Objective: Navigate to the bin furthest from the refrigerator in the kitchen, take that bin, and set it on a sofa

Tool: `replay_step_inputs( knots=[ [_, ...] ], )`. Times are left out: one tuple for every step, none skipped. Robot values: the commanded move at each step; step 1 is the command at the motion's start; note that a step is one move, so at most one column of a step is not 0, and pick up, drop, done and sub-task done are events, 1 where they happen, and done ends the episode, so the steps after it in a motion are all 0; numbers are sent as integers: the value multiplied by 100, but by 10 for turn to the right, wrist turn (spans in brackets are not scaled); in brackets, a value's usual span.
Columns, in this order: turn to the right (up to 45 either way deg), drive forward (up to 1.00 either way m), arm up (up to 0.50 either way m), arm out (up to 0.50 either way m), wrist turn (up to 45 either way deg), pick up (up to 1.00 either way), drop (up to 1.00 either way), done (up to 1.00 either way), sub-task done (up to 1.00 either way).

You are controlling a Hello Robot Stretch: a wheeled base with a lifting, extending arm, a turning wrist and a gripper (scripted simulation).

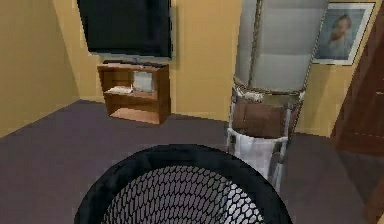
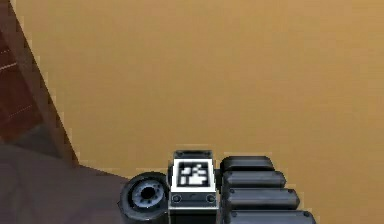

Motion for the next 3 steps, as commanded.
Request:
replay_step_inputs(
  knots=[
    [-240,0,0,0,0,0,0,0,0],
    [0,10,0,0,0,0,0,0,0],
    [-30,0,0,0,0,0,0,0,0]
  ],
)
